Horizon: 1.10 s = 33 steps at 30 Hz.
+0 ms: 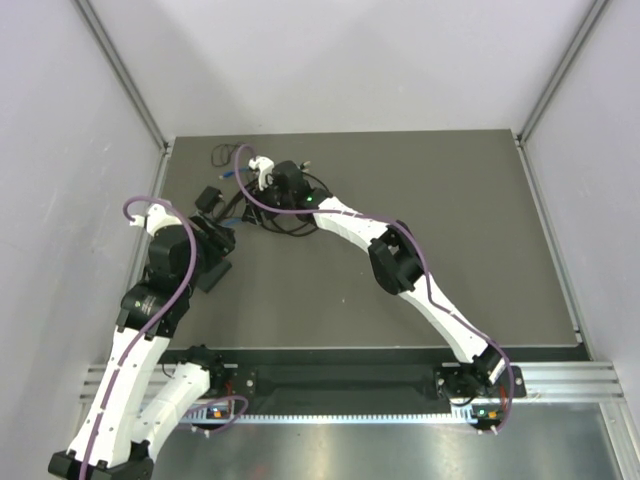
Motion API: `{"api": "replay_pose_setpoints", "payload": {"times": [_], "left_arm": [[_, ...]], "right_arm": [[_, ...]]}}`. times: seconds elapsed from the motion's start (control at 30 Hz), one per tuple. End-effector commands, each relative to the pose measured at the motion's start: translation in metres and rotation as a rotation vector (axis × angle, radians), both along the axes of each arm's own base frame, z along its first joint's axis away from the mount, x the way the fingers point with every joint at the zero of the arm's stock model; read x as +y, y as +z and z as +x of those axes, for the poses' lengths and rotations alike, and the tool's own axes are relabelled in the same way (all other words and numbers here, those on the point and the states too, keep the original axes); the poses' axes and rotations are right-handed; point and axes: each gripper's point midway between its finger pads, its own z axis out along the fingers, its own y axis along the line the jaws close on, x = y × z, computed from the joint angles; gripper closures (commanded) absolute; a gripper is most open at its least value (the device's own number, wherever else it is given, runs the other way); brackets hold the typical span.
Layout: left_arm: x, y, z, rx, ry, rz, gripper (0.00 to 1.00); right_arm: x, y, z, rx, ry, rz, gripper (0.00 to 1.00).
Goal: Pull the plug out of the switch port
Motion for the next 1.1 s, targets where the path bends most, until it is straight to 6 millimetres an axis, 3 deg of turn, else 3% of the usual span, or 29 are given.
{"api": "replay_pose_setpoints", "payload": {"times": [0.0, 0.37, 0.4, 0.43, 0.47, 0.5, 0.6, 0.67, 0.73, 0.77, 0.8, 0.87, 0.9, 0.93, 0.97, 1.0, 1.07], "left_arm": [[-0.005, 0.012, 0.005, -0.056, -0.025, -0.011, 0.32], [-0.006, 0.011, 0.007, -0.051, -0.037, 0.003, 0.31], [-0.005, 0.007, 0.008, -0.039, -0.026, 0.009, 0.31], [-0.002, 0.002, 0.011, -0.025, -0.004, 0.004, 0.31], [0.006, -0.007, 0.013, 0.001, 0.049, 0.023, 0.33], [0.016, -0.022, 0.017, 0.061, 0.119, 0.046, 0.36], [0.030, -0.047, 0.030, 0.202, 0.218, 0.118, 0.37], [0.039, -0.055, 0.030, 0.290, 0.271, 0.157, 0.39], [0.054, -0.050, 0.041, 0.317, 0.361, 0.223, 0.37], [0.064, -0.050, 0.043, 0.336, 0.397, 0.242, 0.36], [0.069, -0.052, 0.049, 0.353, 0.418, 0.256, 0.35], [0.087, -0.060, 0.054, 0.397, 0.456, 0.240, 0.33], [0.093, -0.070, 0.057, 0.440, 0.468, 0.233, 0.32], [0.093, -0.079, 0.057, 0.478, 0.460, 0.184, 0.32], [0.111, -0.085, 0.056, 0.504, 0.508, 0.152, 0.30], [0.115, -0.095, 0.058, 0.526, 0.509, 0.146, 0.28], [0.142, -0.098, 0.051, 0.550, 0.611, 0.199, 0.25]], "right_arm": [[0.009, 0.002, -0.015, -0.012, 0.051, -0.016, 0.37], [-0.003, -0.017, -0.017, 0.022, 0.031, -0.100, 0.47], [-0.008, -0.007, -0.012, 0.000, 0.005, -0.107, 0.48], [-0.016, -0.021, -0.014, 0.014, -0.010, -0.137, 0.47], [-0.020, -0.016, -0.012, 0.011, -0.028, -0.131, 0.42], [-0.025, 0.005, -0.009, 0.004, -0.050, -0.088, 0.36], [-0.028, 0.047, -0.008, 0.013, -0.047, -0.016, 0.33], [-0.034, 0.062, -0.006, 0.025, -0.059, -0.003, 0.32], [-0.037, 0.085, -0.010, 0.021, -0.044, 0.025, 0.30], [-0.040, 0.083, -0.013, 0.027, -0.042, 0.019, 0.30], [-0.041, 0.102, -0.018, 0.015, -0.030, 0.043, 0.30], [-0.048, 0.101, -0.022, 0.032, -0.033, 0.029, 0.30], [-0.054, 0.113, -0.022, 0.037, -0.047, 0.041, 0.30], [-0.061, 0.106, -0.023, 0.060, -0.052, 0.026, 0.30], [-0.071, 0.107, -0.018, 0.074, -0.068, 0.026, 0.30], [-0.079, 0.122, -0.019, 0.076, -0.068, 0.047, 0.30], [-0.102, 0.111, -0.015, 0.118, -0.098, 0.026, 0.30]]}}
